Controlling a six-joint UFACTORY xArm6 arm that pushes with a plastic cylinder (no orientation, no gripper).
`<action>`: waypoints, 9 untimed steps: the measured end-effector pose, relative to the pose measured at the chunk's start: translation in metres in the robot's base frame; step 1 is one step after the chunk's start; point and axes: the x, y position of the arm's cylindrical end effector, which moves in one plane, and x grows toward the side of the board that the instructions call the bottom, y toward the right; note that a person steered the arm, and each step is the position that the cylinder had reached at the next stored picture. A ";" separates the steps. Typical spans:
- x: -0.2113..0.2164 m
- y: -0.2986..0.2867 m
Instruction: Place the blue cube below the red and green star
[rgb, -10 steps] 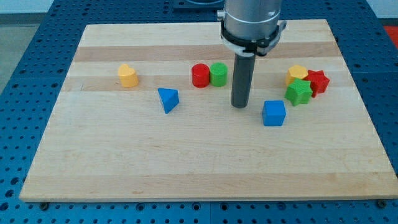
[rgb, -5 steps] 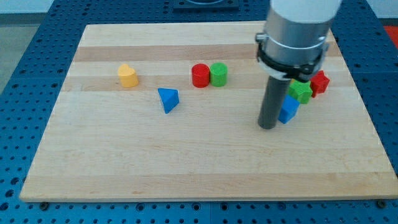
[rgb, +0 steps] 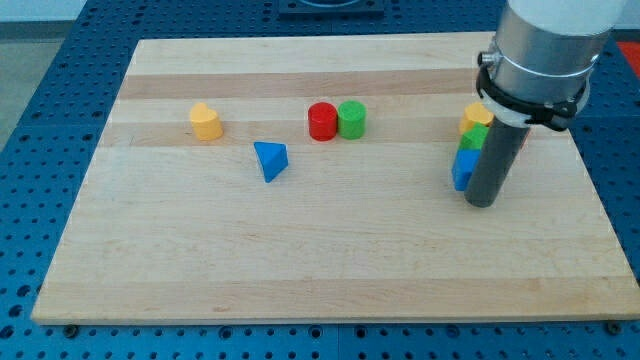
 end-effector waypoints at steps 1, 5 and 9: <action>0.000 -0.040; -0.013 -0.056; -0.016 0.017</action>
